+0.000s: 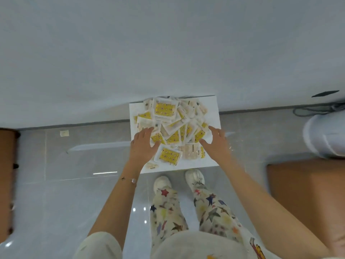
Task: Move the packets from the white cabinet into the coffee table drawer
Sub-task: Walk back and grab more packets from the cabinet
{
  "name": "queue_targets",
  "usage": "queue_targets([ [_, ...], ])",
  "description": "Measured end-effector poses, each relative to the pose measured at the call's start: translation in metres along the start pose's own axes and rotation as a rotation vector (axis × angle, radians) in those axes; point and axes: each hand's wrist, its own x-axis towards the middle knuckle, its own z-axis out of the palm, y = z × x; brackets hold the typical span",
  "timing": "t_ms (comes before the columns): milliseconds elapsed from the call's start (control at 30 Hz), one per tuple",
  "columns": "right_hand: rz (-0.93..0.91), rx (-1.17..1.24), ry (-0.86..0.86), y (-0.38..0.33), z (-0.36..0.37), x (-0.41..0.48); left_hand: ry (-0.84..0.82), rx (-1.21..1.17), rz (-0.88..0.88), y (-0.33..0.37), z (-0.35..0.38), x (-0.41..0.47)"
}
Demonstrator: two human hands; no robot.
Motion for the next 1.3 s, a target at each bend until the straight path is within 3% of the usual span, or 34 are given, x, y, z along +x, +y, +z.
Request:
queue_targets([
  [133,0.054,0.101,-0.020,0.023,0.038,0.063,-0.013,-0.074,-0.135,-0.021,0.060,0.027],
  [267,0.157,0.359,0.024,0.048,0.073,0.110,0.024,-0.064,-0.259,-0.047,0.112,0.036],
  [467,0.268,0.606,0.126,0.062,0.098,0.118,0.212,-0.116,-0.366,-0.050,0.155,0.025],
  [567,0.305,0.468,0.150,0.074,0.104,0.107,0.209,-0.094,-0.392,-0.044,0.166,0.023],
  [767,0.215,0.031,0.017,0.089,0.120,0.085,0.164,-0.167,-0.449,-0.042,0.163,0.022],
  [933,0.180,-0.072,0.051,0.078,0.132,0.084,0.178,-0.343,-0.440,-0.049,0.157,0.022],
  [1133,0.269,0.360,-0.019,0.089,0.129,0.088,0.214,-0.451,-0.396,-0.050,0.153,0.020],
  [1300,0.315,0.523,0.022,0.101,0.117,0.074,0.255,-0.460,-0.329,-0.046,0.153,0.016],
])
